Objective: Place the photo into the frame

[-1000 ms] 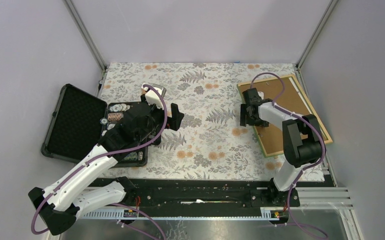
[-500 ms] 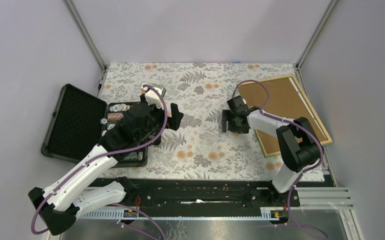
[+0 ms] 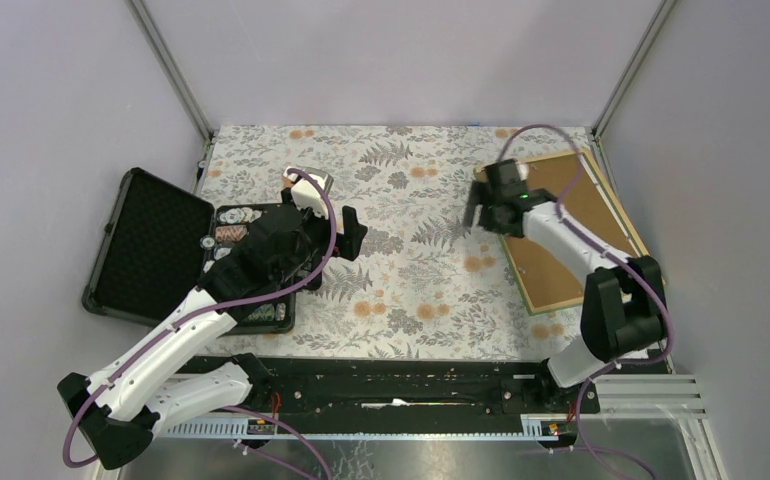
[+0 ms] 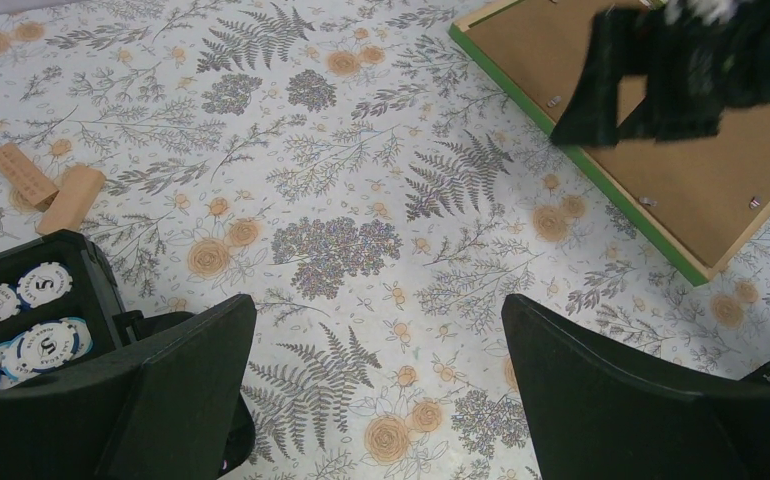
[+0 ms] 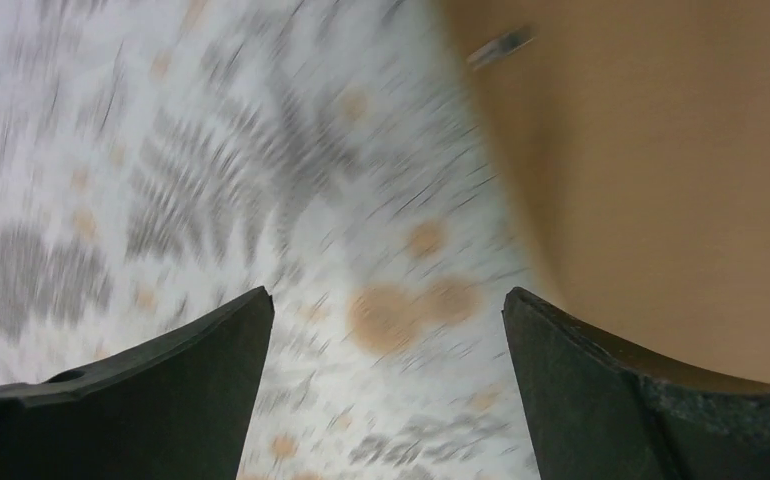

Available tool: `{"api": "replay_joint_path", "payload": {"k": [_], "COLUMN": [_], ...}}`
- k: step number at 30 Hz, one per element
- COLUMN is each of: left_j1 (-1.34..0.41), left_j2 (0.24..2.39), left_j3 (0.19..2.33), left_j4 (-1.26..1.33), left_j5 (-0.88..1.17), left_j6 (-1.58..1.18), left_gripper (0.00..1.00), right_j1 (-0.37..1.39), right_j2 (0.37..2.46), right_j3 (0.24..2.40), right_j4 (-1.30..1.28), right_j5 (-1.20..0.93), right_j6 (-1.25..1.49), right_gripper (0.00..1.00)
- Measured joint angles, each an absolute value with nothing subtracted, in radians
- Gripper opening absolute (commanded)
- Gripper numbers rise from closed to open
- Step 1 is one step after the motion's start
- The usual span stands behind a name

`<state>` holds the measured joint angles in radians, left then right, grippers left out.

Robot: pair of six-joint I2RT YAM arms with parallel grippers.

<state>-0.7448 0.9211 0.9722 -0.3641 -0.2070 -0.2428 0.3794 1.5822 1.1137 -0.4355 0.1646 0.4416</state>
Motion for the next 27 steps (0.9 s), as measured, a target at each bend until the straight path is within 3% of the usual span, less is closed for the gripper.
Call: {"api": "replay_joint_path", "payload": {"k": [7, 14, 18, 23, 27], "left_j1": [-0.745, -0.745, -0.745, -0.745, -0.745], "left_j2": [0.923, 0.936, 0.938, 0.947, 0.956], "left_j3": [0.972, 0.971, 0.971, 0.971, 0.971], "left_j4": [-0.364, -0.364, -0.364, -0.364, -0.364], "left_j5": [-0.207, -0.207, -0.207, -0.199, -0.191], "left_j6": [-0.243, -0.242, -0.242, -0.243, -0.243], "left_gripper": [0.99, 0.99, 0.99, 0.99, 0.99], "right_j1": [0.102, 0.051, -0.065, -0.352, -0.465], "right_j2": [1.58, 1.648, 1.568, 1.311, 1.18], "right_j3": [1.184, 1.255, 1.12, 0.829, 0.727], "right_j4": [-0.42, -0.401, -0.37, -0.3, -0.258], "right_j5": [0.273, 0.332, 0.339, 0.336, 0.355], "right_j6": [0.395, 0.4, 0.498, 0.661, 0.731], "right_gripper": [0.94, 0.96, 0.94, 0.89, 0.81]}}
